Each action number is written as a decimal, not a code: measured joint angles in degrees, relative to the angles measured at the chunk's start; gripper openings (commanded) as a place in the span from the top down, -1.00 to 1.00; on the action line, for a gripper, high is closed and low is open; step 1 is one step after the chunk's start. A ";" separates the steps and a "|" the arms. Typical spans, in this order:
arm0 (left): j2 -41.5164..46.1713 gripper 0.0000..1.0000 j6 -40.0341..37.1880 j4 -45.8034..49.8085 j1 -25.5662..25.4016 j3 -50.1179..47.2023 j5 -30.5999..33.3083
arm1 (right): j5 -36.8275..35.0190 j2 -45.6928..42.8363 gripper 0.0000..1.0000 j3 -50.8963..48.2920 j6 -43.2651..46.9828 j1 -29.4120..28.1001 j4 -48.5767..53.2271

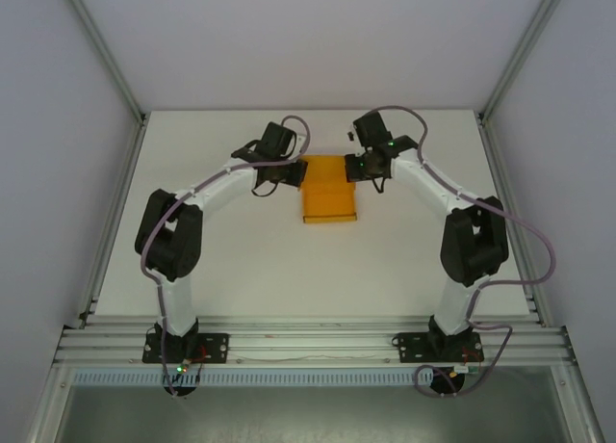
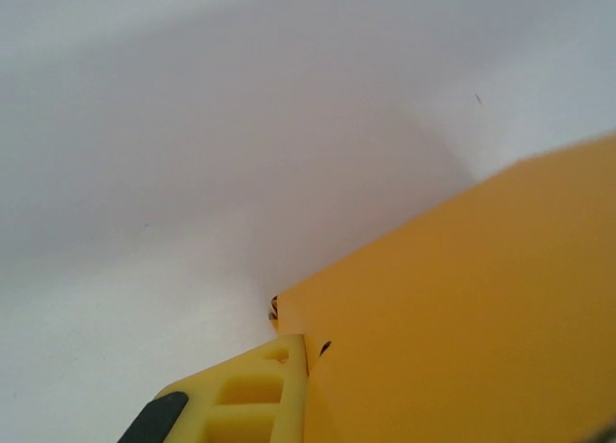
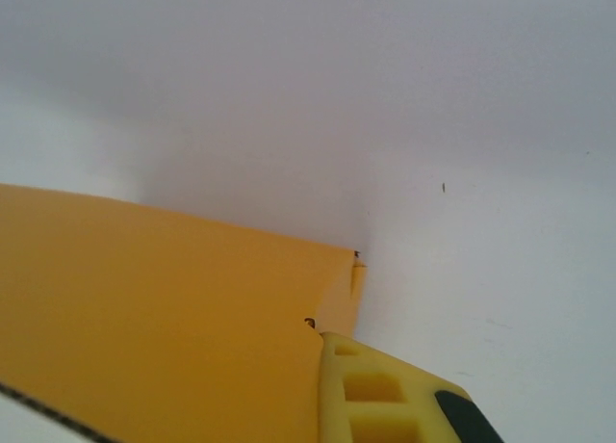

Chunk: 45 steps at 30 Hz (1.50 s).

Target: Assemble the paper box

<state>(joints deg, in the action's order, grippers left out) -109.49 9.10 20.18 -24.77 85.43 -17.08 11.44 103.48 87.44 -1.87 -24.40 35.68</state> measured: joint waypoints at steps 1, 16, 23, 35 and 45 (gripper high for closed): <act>-0.02 1.00 2.43 -1.18 -0.20 0.00 1.22 | -0.68 -0.39 1.00 -0.70 -2.51 -0.35 -1.27; -1.68 1.00 17.29 -5.55 -3.63 0.09 11.65 | -5.92 -0.83 1.00 -6.71 -21.09 -1.75 -13.62; -1.75 1.00 19.89 -14.60 -3.65 -4.96 11.56 | -7.65 -1.75 1.00 -10.16 -20.81 -2.60 -15.74; 2.62 0.87 18.40 -25.55 -7.02 -17.64 15.06 | -10.51 -8.04 1.00 -23.19 -17.77 -5.09 -23.76; 8.15 -0.15 17.88 -26.29 -8.98 -24.50 11.39 | -14.71 -12.50 1.00 -33.18 -12.17 -8.46 -32.98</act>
<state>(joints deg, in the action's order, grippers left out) -101.34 26.98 -6.11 -33.76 60.93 -5.69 -3.27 90.98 54.26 -14.04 -32.86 2.70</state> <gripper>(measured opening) 0.494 0.051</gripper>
